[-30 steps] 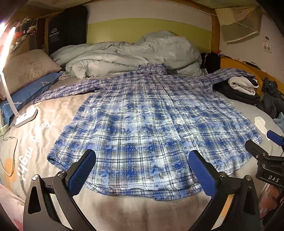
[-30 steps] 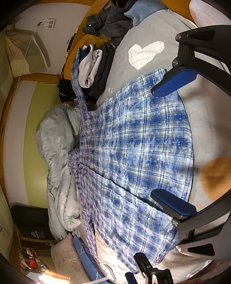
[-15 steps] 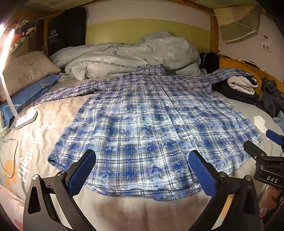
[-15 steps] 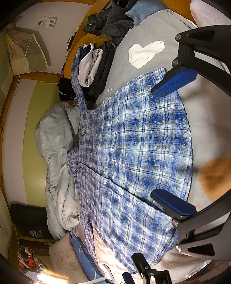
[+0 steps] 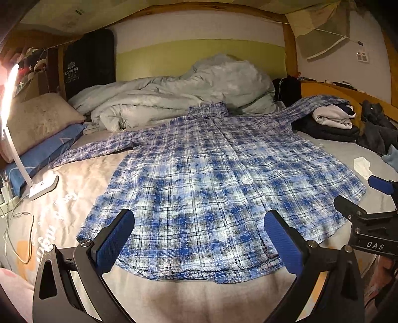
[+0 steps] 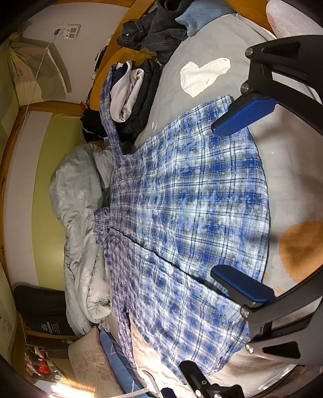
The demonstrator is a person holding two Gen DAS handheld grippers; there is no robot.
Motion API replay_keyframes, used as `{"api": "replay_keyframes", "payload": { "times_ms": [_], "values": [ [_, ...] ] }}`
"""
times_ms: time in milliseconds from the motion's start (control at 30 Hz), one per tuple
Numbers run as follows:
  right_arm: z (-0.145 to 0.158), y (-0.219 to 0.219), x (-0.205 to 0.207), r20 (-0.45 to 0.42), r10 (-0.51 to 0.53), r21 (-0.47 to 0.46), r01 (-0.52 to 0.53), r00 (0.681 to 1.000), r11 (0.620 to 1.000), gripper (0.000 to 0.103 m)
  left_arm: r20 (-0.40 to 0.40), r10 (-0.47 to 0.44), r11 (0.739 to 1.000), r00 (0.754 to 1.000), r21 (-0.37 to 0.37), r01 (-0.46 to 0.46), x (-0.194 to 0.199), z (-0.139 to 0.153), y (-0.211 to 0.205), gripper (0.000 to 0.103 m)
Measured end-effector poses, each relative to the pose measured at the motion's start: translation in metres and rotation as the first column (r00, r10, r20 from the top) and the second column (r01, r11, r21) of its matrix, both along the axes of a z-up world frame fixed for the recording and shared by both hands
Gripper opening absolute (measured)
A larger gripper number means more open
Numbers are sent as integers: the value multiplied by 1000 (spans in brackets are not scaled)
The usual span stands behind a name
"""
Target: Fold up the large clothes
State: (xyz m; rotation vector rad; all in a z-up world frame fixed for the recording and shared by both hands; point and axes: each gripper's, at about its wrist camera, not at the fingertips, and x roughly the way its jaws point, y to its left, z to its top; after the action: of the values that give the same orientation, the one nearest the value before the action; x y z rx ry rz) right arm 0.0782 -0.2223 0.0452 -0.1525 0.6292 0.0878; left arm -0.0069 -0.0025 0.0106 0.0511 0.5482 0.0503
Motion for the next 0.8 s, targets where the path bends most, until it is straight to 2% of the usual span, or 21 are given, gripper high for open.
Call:
{"api": "replay_keyframes", "payload": {
  "times_ms": [167, 300, 400, 533, 800],
  "values": [
    [-1, 0, 0, 2, 7, -6, -7, 1000, 1000, 103, -3, 2, 1000, 1000, -25, -2, 0, 2, 2, 103],
    [-1, 2, 0, 2, 12, -10, -12, 1000, 1000, 103, -12, 37, 999, 999, -33, -38, 2, 1, 8, 103],
    [-1, 2, 0, 1, 12, -9, -12, 1000, 1000, 103, -26, 34, 996, 999, -81, -36, 4, 0, 16, 103],
    [-2, 2, 1, -7, 13, -2, -13, 1000, 1000, 103, 13, 24, 991, 1000, -133, -23, 0, 4, 25, 103],
    [0, 1, 0, 7, 16, -6, -16, 1000, 1000, 103, 28, 34, 995, 999, -98, -31, 0, 9, 26, 103]
  ]
}}
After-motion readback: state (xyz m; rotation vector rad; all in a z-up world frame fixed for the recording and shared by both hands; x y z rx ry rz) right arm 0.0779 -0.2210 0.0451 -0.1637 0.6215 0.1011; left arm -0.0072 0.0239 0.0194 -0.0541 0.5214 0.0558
